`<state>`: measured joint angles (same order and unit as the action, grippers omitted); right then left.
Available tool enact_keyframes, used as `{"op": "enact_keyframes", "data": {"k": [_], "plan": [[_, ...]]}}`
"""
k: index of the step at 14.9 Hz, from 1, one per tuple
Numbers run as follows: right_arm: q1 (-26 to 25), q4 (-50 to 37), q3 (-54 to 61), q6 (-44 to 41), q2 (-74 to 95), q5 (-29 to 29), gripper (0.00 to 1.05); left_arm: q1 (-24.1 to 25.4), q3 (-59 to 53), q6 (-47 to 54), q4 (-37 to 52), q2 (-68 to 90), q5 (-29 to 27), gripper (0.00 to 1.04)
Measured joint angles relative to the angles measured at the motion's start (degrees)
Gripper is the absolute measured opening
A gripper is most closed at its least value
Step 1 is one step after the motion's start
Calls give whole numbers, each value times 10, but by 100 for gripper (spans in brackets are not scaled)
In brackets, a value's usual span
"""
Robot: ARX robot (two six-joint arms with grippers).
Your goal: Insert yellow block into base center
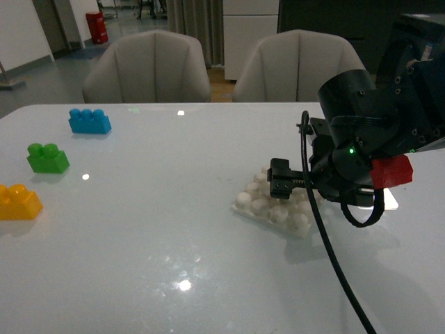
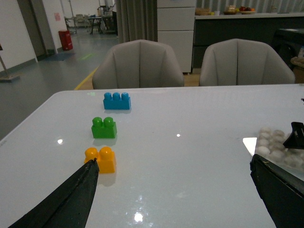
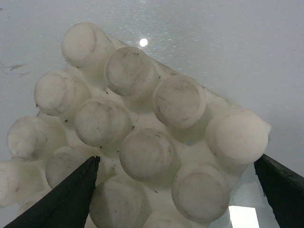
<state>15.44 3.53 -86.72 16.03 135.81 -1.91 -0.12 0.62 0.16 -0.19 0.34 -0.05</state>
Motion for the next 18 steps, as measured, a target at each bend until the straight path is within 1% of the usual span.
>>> {"op": "enact_keyframes", "data": {"k": [3, 5, 8, 10, 12, 15, 18], "plan": [[18, -12, 0, -16, 2, -19, 98, 0, 0, 0, 0, 0, 0, 98], [34, -3, -17, -14, 11, -25, 98, 0, 0, 0, 0, 0, 0, 98], [71, 17, -64, -6, 37, -31, 98, 0, 0, 0, 0, 0, 0, 98], [82, 21, -73, -4, 41, -33, 98, 0, 0, 0, 0, 0, 0, 98], [83, 12, -69, -3, 40, -38, 98, 0, 0, 0, 0, 0, 0, 98], [67, -25, -17, 16, 0, -48, 98, 0, 0, 0, 0, 0, 0, 98], [13, -56, 34, 39, -84, -64, 98, 0, 0, 0, 0, 0, 0, 98]]}}
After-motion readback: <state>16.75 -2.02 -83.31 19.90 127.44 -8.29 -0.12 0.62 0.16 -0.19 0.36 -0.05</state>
